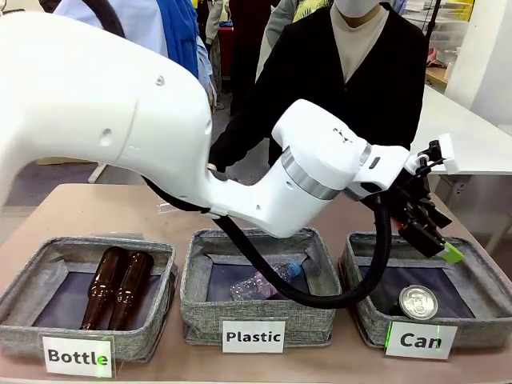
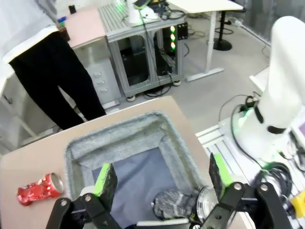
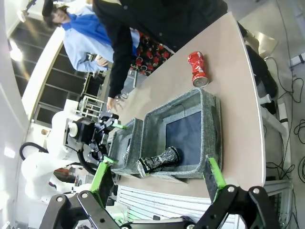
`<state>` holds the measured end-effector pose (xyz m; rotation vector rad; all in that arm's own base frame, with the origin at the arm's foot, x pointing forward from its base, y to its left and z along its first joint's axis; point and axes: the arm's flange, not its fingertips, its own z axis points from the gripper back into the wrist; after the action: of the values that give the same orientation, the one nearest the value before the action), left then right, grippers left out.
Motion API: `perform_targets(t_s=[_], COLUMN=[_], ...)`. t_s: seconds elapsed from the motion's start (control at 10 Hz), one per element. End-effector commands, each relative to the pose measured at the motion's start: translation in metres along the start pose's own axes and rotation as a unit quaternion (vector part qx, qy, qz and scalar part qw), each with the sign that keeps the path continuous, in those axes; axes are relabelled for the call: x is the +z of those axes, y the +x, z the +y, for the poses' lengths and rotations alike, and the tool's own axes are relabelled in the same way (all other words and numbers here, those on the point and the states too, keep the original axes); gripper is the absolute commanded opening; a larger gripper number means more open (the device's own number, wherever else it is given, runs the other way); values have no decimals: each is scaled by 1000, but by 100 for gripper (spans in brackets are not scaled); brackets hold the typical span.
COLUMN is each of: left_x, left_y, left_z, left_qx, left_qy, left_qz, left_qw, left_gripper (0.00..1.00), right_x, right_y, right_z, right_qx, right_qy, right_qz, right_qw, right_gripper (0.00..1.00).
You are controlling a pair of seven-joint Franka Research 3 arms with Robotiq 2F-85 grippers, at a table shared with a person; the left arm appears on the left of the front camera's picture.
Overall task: Sort the can waste into the basket.
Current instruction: Pick up the can waste from the table and place it in the right Fabric basket.
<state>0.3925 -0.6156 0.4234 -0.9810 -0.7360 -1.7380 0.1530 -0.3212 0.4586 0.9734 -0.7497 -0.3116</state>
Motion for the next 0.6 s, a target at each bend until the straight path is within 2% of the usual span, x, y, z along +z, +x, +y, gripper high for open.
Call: perform_targets(t_s=[0.0,0.1,0.2,0.4,0.5], left_x=[33,48,59,39,26], left_y=[9,10,21,33,44], left_z=[-33,-43,-50,-56,-63], left_qx=[-24,-49,-80,-129,-141], left_qy=[-23,-35,-41,-102,-151], left_qz=[60,106,79,-5,-73], left_qw=[998,993,993,986,976], left_gripper=[100,100,100,100,100], right_x=[4,0,-9,-1,8], right_y=[2,0,2,3,0], right_z=[4,0,5,5,-1], right_qx=[-1,0,7,-18,-48], right_qy=[-3,0,11,32,33], right_qz=[-3,0,19,6,5], right_qw=[1000,1000,1000,999,998], right_gripper=[100,100,100,100,100])
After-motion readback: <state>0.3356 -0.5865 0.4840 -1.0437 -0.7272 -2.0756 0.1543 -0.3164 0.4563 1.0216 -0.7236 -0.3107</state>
